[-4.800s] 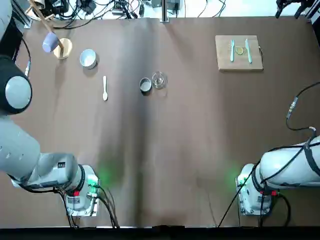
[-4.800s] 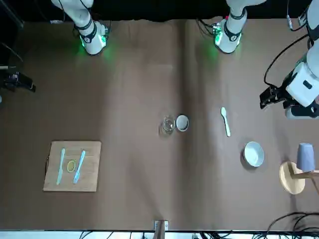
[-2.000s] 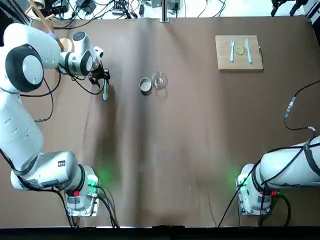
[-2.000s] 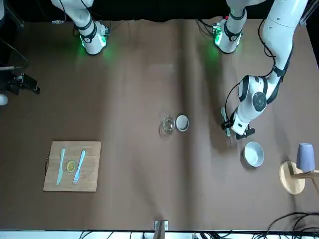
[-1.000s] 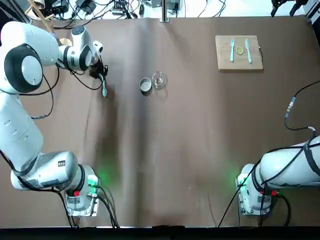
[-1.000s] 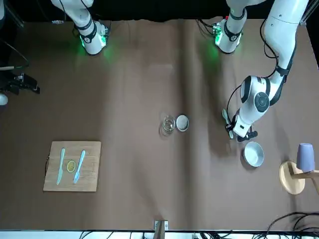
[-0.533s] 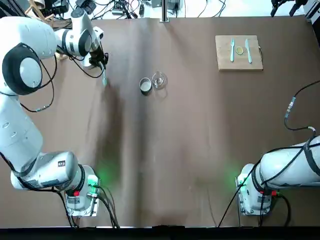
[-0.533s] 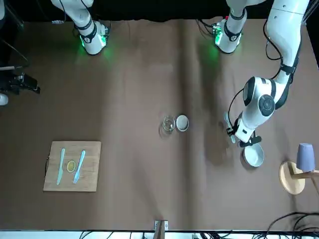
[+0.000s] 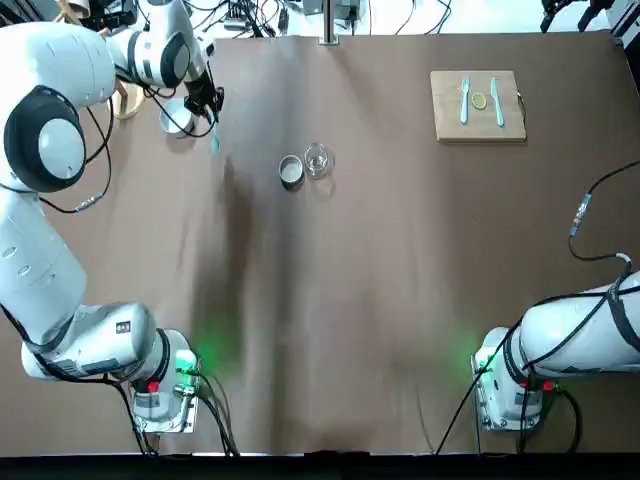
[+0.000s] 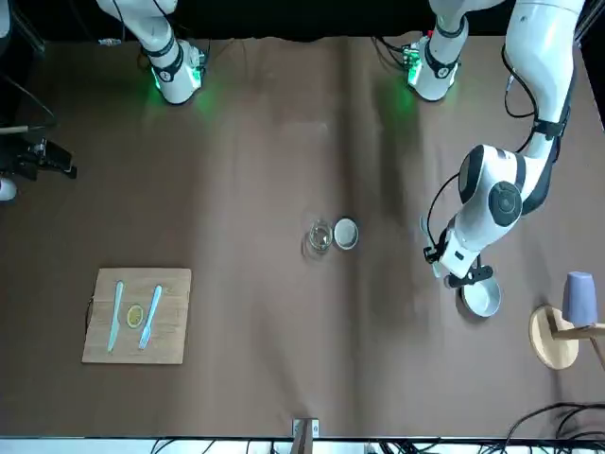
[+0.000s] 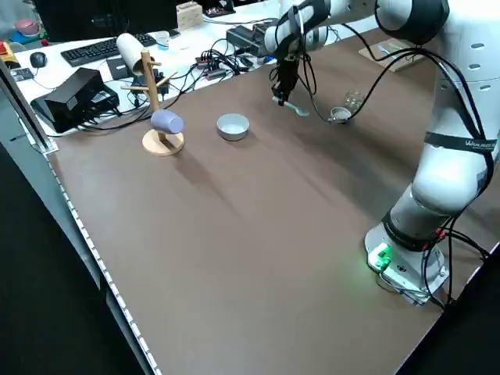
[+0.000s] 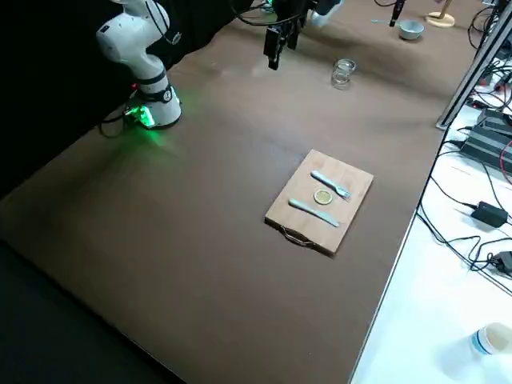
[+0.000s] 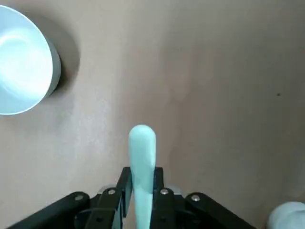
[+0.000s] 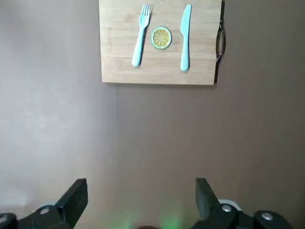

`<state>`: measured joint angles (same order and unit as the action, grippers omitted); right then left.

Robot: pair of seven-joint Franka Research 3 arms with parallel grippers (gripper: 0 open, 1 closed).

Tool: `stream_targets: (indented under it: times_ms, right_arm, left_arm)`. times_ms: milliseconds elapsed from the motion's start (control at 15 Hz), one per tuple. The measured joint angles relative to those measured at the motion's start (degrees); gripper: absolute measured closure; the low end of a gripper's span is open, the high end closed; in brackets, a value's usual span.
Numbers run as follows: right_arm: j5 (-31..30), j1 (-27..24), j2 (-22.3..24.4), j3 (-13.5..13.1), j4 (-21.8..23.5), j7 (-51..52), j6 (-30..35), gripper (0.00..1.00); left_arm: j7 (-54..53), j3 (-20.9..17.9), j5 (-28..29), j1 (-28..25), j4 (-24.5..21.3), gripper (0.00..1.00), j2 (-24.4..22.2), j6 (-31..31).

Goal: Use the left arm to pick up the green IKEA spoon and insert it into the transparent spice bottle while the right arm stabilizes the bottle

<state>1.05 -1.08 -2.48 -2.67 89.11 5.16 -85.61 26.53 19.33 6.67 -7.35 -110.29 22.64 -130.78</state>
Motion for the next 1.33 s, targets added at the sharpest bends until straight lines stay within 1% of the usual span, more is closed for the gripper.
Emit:
stream_targets:
  times_ms: [200, 333, 400, 467, 600, 733, 933, 1067, 1200, 1333]
  right_arm:
    - [0.01, 1.24, -0.02, 0.20, 0.10, 0.00, -0.24, 0.00]
    - [0.01, 1.71, -0.14, 0.26, 0.14, -0.01, -0.24, 0.00]
    - [0.01, 1.74, -0.20, 0.26, 0.14, -0.01, -0.25, 0.00]
    - [0.01, 1.75, -0.30, 0.25, 0.15, -0.01, -0.27, 0.00]
    - [0.06, 2.54, -0.71, 0.26, 0.29, 0.05, -0.37, 0.00]
    - [0.16, 5.56, -2.50, 0.37, 0.74, -0.24, -1.94, 0.00]
    - [0.17, 12.66, -7.47, 0.66, 0.91, -6.61, -3.63, 0.00]
    - [0.80, 16.45, -10.53, 0.83, 0.96, -8.57, -4.26, 0.00]
    - [2.61, 19.62, -13.26, 0.87, 1.01, -8.53, -5.96, 0.00]
    - [3.09, 22.30, -15.61, 0.91, 1.03, -3.83, -7.13, 0.00]
  left_arm:
    - [0.95, 1.43, 0.00, 0.14, 4.63, 0.78, -0.01, 5.70]
    - [1.71, 1.73, -0.41, 0.40, 6.33, 0.78, 0.03, 7.34]
    - [1.78, 1.80, -1.55, 0.46, 7.26, 0.78, 0.17, 9.04]
    - [1.78, 1.89, -2.52, 0.54, 9.77, 0.78, 0.87, 12.84]
    - [1.71, 2.01, -2.53, 0.64, 11.40, 0.78, 1.57, 14.18]
    - [1.46, 2.18, -2.53, 0.75, 11.95, 0.78, 1.86, 14.31]
    - [-0.87, 2.63, -2.54, 0.77, 12.48, 0.78, 1.89, 14.92]
    - [-3.41, 2.68, -2.54, 0.77, 12.76, 0.78, 1.92, 16.00]
    - [-7.90, 2.77, -2.54, 0.77, 12.91, 0.78, 1.92, 16.31]
    - [-13.43, 2.82, -2.65, 0.78, 12.98, 0.78, 1.92, 16.33]
